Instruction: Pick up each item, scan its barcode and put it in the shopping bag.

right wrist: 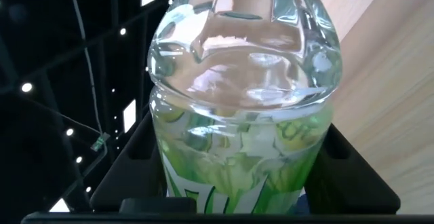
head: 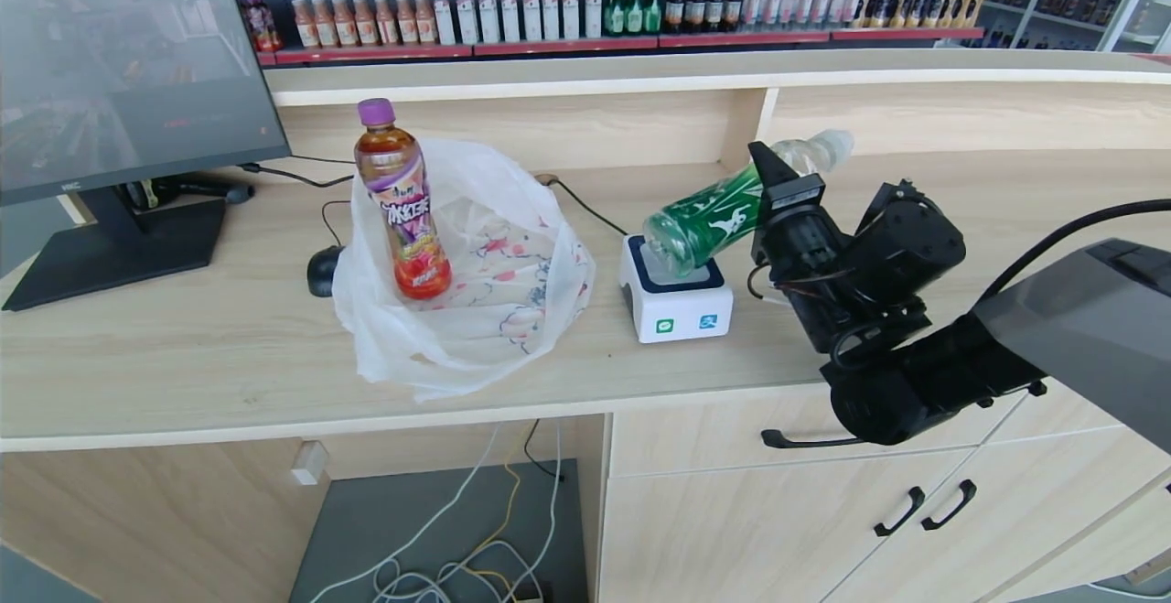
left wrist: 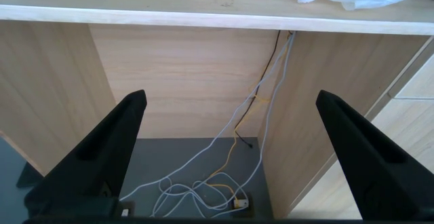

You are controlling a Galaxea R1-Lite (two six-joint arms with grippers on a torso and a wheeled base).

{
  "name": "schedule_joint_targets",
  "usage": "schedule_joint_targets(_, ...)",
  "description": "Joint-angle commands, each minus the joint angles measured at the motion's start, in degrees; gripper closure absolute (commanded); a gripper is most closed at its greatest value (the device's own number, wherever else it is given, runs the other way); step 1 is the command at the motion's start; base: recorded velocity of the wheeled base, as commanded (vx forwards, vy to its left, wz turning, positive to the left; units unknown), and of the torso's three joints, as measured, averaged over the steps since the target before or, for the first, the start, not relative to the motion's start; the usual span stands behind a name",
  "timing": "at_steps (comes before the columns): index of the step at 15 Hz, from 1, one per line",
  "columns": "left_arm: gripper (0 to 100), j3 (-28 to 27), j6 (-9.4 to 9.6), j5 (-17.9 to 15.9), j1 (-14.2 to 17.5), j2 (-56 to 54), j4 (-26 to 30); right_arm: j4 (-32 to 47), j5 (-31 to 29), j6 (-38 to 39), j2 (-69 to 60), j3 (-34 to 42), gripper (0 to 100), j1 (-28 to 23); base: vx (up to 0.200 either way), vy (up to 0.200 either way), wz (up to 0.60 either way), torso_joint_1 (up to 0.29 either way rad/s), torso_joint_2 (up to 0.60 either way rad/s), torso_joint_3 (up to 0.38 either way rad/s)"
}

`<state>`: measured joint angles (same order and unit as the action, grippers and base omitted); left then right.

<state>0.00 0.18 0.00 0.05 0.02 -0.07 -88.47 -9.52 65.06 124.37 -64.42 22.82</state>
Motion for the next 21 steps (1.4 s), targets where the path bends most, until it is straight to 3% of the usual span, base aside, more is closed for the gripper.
schedule_joint_targets(1, 0, 0.0, -0.01, 0.1, 0.0, 0.0, 0.0, 0.0, 0.0, 0.0, -0.1, 0.0, 100, -0.1, 0.000, 0.000, 0.00, 0.000, 0.00, 0.000)
schedule_joint_targets(21, 0, 0.0, -0.01, 0.1, 0.0, 0.0, 0.0, 1.8, -1.0, 5.3, -0.7, -0.6, 100, 1.5, 0.000, 0.000, 0.00, 0.000, 0.00, 0.000)
